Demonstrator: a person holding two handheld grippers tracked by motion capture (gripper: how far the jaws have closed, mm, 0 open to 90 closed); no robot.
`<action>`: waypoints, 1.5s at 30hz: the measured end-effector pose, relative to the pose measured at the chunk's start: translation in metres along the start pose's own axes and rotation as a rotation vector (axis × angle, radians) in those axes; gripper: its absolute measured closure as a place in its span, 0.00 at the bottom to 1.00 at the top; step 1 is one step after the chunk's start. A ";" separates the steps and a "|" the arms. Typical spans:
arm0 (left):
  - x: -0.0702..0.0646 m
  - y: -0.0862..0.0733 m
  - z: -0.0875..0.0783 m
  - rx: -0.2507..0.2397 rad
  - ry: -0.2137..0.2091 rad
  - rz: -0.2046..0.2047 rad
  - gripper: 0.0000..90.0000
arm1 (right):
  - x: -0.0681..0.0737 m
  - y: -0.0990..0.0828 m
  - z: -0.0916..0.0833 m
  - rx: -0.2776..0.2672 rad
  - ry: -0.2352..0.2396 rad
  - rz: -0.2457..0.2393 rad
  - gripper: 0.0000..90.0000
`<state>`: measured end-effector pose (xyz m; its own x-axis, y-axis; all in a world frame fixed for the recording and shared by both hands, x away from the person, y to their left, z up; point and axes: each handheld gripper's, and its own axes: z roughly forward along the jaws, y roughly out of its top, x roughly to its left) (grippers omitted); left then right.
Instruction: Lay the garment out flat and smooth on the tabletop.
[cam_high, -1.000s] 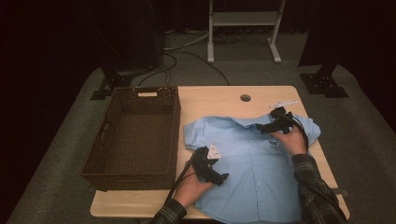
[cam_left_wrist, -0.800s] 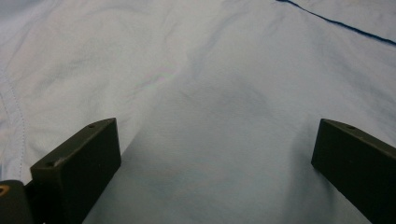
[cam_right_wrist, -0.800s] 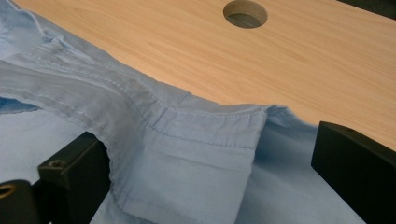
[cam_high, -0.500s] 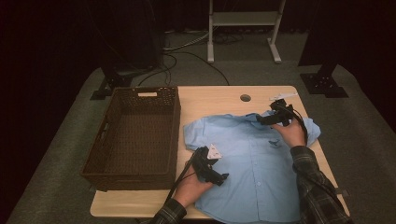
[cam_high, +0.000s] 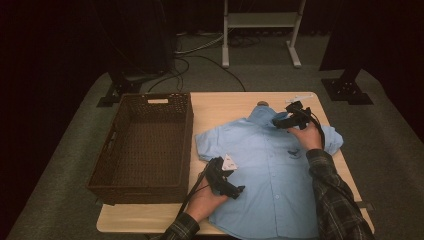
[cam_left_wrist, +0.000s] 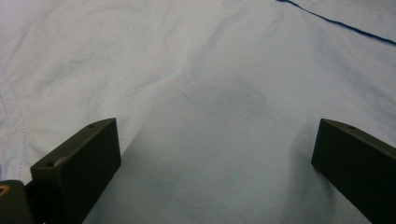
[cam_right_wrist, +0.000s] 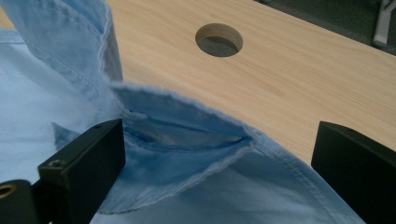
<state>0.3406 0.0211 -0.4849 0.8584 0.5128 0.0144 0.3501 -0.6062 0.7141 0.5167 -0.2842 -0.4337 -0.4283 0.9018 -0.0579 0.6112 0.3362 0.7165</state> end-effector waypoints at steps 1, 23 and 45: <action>0.000 0.000 0.000 0.001 0.000 0.001 0.00 | -0.001 0.001 0.002 0.001 -0.004 -0.003 0.02; 0.000 0.000 0.000 0.002 0.000 0.002 0.00 | -0.013 0.028 0.005 -0.085 -0.047 0.058 0.02; 0.000 0.000 0.000 0.003 0.000 0.002 0.00 | 0.005 -0.030 -0.069 -0.166 0.082 0.019 0.02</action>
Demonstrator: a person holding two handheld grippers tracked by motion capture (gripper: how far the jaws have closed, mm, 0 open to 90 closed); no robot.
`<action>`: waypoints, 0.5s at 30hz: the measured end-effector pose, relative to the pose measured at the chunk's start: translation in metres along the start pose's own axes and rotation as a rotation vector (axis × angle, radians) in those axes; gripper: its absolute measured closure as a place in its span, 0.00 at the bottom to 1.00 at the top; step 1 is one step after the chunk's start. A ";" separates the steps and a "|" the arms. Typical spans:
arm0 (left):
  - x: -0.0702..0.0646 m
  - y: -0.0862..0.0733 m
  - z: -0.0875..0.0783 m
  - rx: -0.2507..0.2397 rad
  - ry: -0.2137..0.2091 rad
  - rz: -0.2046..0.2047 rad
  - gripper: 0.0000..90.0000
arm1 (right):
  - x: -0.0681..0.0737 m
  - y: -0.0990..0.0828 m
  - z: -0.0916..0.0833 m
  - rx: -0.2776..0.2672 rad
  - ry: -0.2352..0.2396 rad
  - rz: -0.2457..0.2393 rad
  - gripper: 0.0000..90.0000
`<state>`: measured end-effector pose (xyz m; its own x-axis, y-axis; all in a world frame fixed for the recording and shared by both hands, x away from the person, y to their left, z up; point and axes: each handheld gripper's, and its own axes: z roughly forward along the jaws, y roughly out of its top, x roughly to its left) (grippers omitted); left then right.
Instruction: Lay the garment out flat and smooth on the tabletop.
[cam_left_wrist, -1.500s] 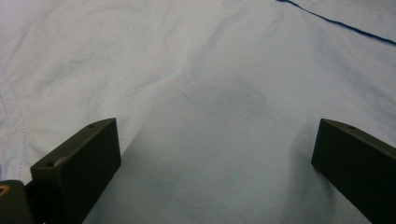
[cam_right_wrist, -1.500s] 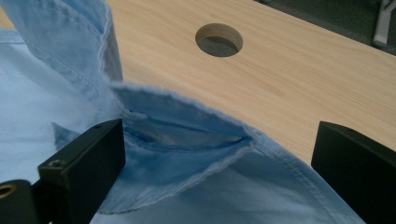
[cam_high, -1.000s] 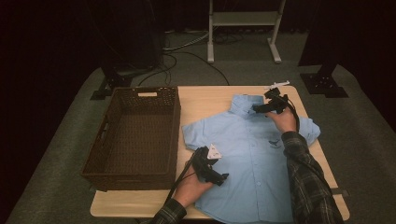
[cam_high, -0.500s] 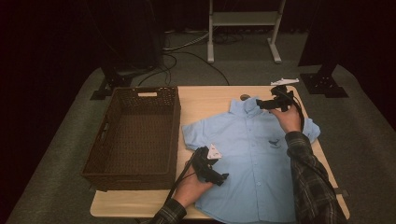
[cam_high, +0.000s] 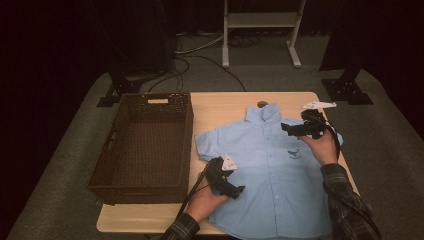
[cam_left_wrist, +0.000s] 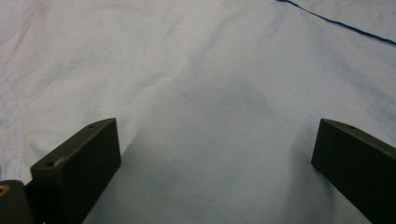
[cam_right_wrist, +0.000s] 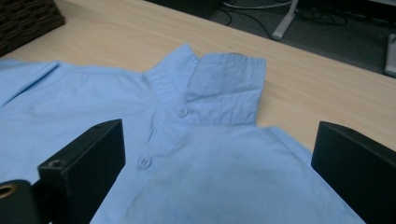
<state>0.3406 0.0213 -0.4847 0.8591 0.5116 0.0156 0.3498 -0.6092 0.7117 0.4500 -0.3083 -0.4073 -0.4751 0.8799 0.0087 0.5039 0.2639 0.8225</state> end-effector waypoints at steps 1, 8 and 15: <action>0.000 0.000 0.000 0.000 0.000 0.000 0.00 | 0.001 -0.004 -0.004 0.003 -0.002 -0.003 0.02; 0.000 0.000 0.000 -0.001 0.001 0.001 0.00 | 0.012 -0.031 -0.029 0.026 0.017 -0.031 0.02; 0.000 0.000 0.000 -0.002 0.000 -0.001 0.00 | 0.028 -0.064 -0.045 0.043 0.026 -0.049 0.02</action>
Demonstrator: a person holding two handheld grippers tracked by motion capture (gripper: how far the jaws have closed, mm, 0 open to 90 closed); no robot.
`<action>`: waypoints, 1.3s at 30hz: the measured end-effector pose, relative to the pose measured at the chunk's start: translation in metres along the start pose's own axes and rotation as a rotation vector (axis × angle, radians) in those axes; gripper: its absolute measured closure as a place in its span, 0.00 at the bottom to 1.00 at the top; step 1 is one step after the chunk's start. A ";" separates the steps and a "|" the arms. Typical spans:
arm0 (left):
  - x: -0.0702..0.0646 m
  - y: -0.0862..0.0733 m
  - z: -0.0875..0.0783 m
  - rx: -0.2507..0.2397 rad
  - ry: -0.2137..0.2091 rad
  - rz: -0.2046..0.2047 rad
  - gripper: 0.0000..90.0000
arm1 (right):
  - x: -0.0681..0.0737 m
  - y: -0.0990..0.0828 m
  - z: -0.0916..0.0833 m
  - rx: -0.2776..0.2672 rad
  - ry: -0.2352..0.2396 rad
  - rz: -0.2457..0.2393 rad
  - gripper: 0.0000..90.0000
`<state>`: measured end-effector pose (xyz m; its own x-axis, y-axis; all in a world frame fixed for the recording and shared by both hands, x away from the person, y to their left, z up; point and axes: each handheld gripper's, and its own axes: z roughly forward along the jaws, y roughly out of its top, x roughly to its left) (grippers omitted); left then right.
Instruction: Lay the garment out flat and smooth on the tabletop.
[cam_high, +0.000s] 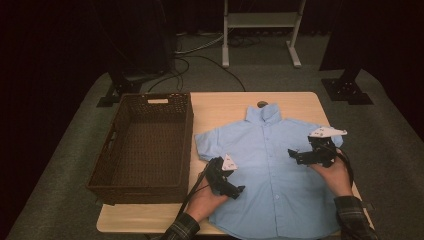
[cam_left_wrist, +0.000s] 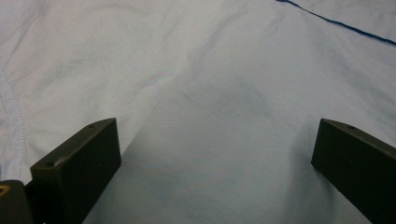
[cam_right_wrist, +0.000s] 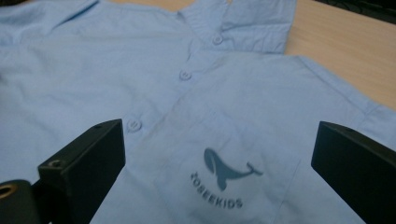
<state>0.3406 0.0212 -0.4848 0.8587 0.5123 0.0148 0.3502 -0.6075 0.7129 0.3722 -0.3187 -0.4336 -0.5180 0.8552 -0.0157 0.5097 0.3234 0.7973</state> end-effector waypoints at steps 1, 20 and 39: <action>0.000 0.000 0.000 0.000 0.000 0.000 0.00 | 0.002 -0.004 -0.001 0.006 0.000 -0.008 0.02; 0.000 0.000 0.000 0.000 0.001 -0.002 0.00 | 0.022 -0.063 0.003 0.117 0.045 -0.068 0.02; 0.011 0.009 -0.016 -0.060 0.050 -0.075 0.00 | 0.017 -0.065 0.003 0.122 0.063 -0.019 0.02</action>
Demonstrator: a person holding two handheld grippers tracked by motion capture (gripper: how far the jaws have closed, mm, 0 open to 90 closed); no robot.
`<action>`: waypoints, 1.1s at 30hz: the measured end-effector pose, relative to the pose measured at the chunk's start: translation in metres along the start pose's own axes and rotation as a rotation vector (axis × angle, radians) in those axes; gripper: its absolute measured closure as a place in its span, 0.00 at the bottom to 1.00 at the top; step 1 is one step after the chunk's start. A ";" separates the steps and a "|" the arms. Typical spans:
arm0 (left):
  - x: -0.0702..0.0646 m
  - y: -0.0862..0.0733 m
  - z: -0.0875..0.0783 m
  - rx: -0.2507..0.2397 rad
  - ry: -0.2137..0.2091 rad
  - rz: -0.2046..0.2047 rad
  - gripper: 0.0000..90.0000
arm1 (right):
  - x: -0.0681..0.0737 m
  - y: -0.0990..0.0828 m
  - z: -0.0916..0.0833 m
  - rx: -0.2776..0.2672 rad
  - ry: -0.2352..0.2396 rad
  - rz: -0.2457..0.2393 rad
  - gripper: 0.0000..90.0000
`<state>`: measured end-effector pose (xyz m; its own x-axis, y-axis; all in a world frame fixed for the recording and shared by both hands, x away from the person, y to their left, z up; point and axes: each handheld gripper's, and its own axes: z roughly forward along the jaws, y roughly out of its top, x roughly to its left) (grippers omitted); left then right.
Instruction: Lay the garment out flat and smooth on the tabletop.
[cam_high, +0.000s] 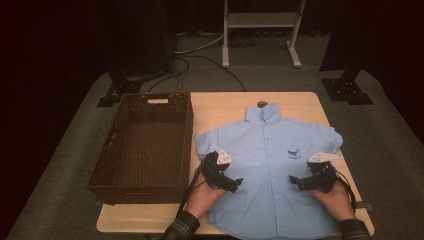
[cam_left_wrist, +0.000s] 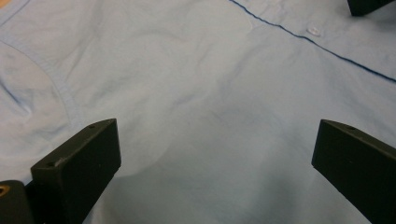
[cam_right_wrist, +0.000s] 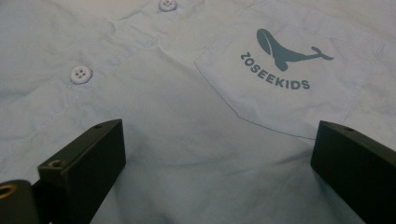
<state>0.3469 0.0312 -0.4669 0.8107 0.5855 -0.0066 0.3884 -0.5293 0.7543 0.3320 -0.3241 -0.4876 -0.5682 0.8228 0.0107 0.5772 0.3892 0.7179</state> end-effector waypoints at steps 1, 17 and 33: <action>0.001 0.001 -0.001 -0.001 -0.001 -0.002 0.00 | 0.000 0.000 0.000 0.000 0.000 0.000 0.02; 0.020 0.016 -0.006 -0.010 0.012 -0.053 0.00 | -0.004 -0.006 -0.006 -0.001 -0.012 0.014 0.02; 0.024 0.025 -0.003 -0.024 0.014 -0.081 0.00 | -0.011 -0.015 -0.015 0.001 -0.024 0.022 0.02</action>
<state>0.3747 0.0337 -0.4457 0.7708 0.6343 -0.0592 0.4418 -0.4653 0.7670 0.3209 -0.3446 -0.4878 -0.5416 0.8406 0.0099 0.5897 0.3715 0.7171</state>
